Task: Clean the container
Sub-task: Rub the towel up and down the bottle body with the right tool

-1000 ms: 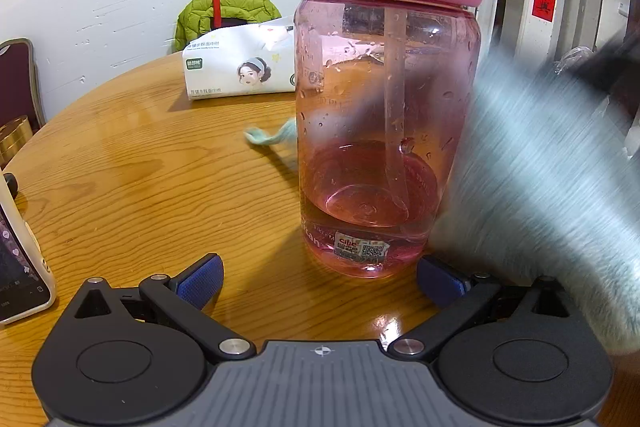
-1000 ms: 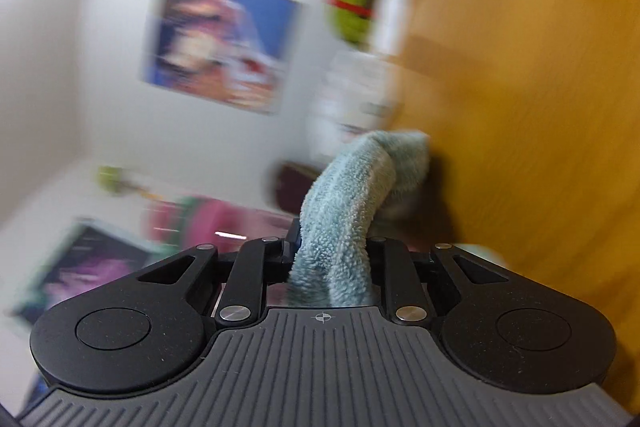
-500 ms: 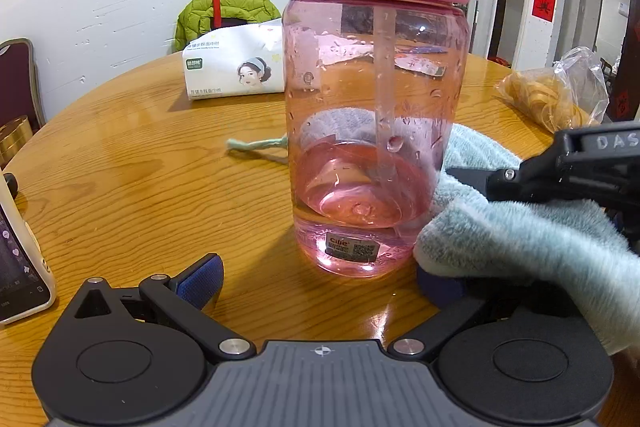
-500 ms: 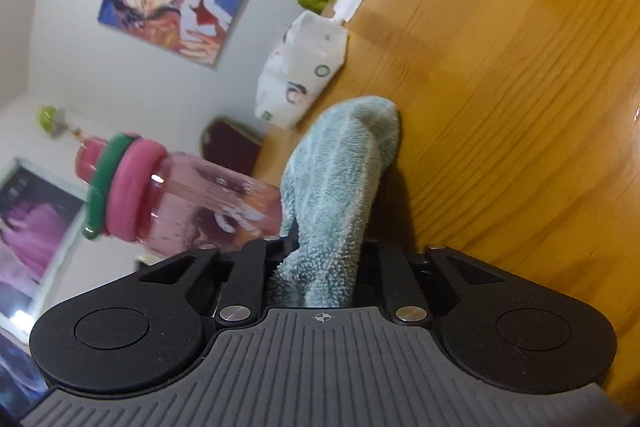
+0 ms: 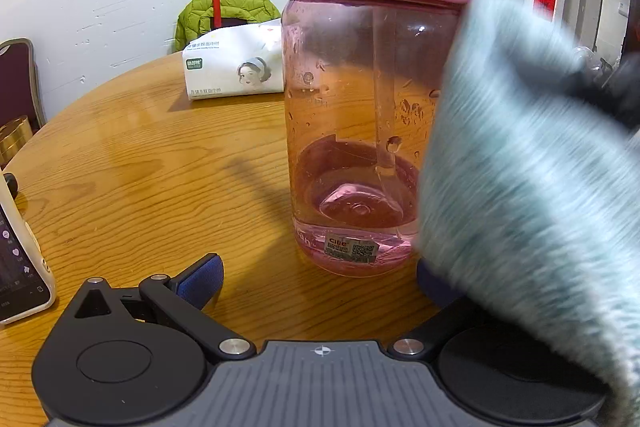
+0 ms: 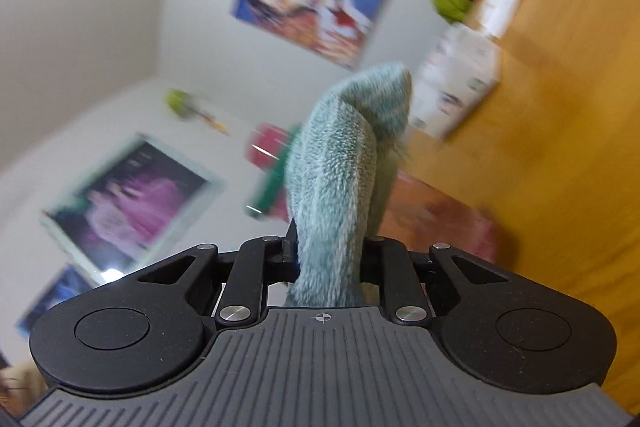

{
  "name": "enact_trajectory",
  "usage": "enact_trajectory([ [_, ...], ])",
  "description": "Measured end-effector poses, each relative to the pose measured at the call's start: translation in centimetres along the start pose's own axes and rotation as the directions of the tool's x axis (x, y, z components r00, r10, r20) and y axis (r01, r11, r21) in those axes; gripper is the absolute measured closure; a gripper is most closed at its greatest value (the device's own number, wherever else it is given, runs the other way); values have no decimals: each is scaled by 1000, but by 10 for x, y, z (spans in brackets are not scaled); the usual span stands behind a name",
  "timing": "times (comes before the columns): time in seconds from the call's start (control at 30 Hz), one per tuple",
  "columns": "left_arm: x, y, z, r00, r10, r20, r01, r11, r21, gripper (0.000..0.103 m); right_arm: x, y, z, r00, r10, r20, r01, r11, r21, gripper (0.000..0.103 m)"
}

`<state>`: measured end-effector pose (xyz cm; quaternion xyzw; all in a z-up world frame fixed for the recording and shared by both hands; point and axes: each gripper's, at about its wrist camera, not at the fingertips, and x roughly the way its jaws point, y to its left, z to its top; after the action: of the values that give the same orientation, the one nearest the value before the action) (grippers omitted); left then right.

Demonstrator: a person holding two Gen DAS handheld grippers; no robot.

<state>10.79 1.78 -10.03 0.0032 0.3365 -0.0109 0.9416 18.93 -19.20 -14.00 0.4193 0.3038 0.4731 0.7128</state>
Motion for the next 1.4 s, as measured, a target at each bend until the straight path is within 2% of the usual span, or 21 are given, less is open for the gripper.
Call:
enact_trajectory([
  [0.1,0,0,0,1000,0,0,0,1000,0,0,0,-11,-4,992,-125,-28,126,991,49,83],
  [0.2,-1,0,0,1000,0,0,0,1000,0,0,0,-17,-6,961,-275,-36,276,960,41,83],
  [0.27,-1,0,0,1000,0,0,0,1000,0,0,0,-19,-6,949,-314,-24,314,949,37,83],
  [0.33,-1,0,0,1000,0,0,0,1000,0,0,-8,-14,-5,960,-277,41,276,961,22,83],
  [0.4,-1,0,0,1000,0,0,0,1000,0,0,-20,-5,-4,976,-165,140,168,986,-8,83],
  [0.5,0,0,0,1000,0,0,0,1000,0,0,-33,-3,-4,976,19,217,-15,1000,-20,83],
  [0.53,0,0,0,1000,0,0,0,1000,0,0,-35,-4,-4,974,37,224,-35,999,-13,83],
  [0.63,0,0,0,1000,1,-1,-1,1000,0,0,-35,-9,-3,975,13,223,-18,1000,20,83],
  [0.7,0,0,0,1000,1,-1,-1,1000,0,0,-35,-12,-4,975,28,222,-35,999,28,83],
  [0.9,1,0,1,1000,1,-1,-1,1000,0,0,-26,0,-10,981,66,182,-59,997,-41,83],
  [0.97,1,0,1,1000,1,-1,-1,1000,0,0,-21,1,-11,987,41,157,-34,998,-49,83],
  [1.03,1,0,1,1000,1,0,-1,1000,0,0,-17,2,-11,991,-25,135,32,998,-49,83],
  [1.17,1,0,1,1000,1,0,-1,1000,0,0,-12,-2,-11,984,-138,112,143,989,-31,83],
  [1.27,1,0,1,1000,0,0,0,1000,0,0,-12,-7,-10,980,-170,103,172,985,-8,83],
  [1.4,1,1,1,1000,0,0,0,1000,0,0,-16,-7,-10,981,-155,116,157,988,-10,83],
])
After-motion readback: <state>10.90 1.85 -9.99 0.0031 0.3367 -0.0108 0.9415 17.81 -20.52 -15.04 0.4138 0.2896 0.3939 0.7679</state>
